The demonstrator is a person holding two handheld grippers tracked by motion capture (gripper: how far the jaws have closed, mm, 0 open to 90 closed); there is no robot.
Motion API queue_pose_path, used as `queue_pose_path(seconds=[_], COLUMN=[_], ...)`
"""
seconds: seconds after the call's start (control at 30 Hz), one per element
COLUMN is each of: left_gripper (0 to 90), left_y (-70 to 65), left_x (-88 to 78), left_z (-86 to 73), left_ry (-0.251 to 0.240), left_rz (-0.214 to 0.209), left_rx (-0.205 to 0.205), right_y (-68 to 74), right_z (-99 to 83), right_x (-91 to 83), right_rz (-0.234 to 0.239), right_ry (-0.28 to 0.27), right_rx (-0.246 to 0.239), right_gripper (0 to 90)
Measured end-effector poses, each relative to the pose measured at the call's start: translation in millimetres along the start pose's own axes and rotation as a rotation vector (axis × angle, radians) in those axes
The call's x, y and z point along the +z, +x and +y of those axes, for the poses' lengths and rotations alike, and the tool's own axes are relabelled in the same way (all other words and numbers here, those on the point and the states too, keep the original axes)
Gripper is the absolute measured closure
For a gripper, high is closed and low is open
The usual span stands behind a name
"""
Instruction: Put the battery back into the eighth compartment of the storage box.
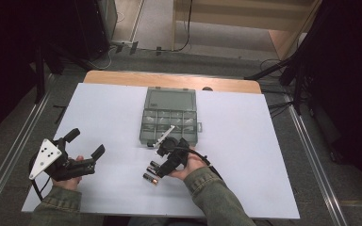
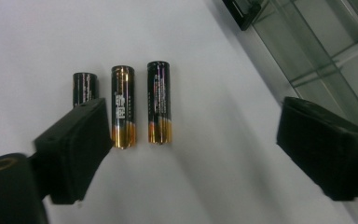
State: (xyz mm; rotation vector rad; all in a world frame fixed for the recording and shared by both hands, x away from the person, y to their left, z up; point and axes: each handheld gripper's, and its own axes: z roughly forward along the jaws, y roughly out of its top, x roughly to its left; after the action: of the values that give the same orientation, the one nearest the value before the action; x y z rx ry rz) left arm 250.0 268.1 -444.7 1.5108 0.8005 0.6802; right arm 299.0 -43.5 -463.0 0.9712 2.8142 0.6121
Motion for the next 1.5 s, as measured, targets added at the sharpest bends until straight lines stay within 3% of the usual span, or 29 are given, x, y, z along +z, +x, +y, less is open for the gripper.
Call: queue_pose_path(seconds=[0.1,0.13,0.37,0.4,0.63,0.77,1.0,1.5], left_gripper=[0.0,0.0,0.0,0.0,0.0,0.0,0.0,0.0], left_y=[-0.6,-0.6,0.5,0.4,1.5,2.0,3.1,2.0], left_x=[0.1,-0.2,0.0,0.2,-0.7,-0.8,-1.4,-0.9], left_z=[0.2,0.5,0.7,0.6,1.2,1.3,1.6,1.3], left_ry=[-0.001,-0.002,-0.003,-0.003,-0.014,-0.013,-0.019,-0.013], left_rz=[0.001,-0.001,0.001,-0.001,0.0,0.002,0.002,-0.006], left_rx=[0.001,0.004,0.003,0.003,-0.003,-0.003,-0.004,0.003], right_y=[1.3,2.0,4.2,4.9,9.7,12.0,19.2,12.9], right_z=[5.8,11.9,18.3,20.1,26.6,29.7,35.7,36.7], right_x=[1.8,4.8,10.2,10.0,11.6,14.6,23.0,19.4], right_rz=[0.003,-0.006,0.02,0.022,0.03,0.02,0.005,0.014], right_ry=[0.029,0.061,0.115,0.118,0.136,0.168,0.246,0.255], right_rx=[-0.001,0.015,-0.005,-0.009,-0.035,-0.05,-0.057,0.013], right_gripper=[18.6,26.2,40.1,47.3,57.7,61.3,76.6,77.9])
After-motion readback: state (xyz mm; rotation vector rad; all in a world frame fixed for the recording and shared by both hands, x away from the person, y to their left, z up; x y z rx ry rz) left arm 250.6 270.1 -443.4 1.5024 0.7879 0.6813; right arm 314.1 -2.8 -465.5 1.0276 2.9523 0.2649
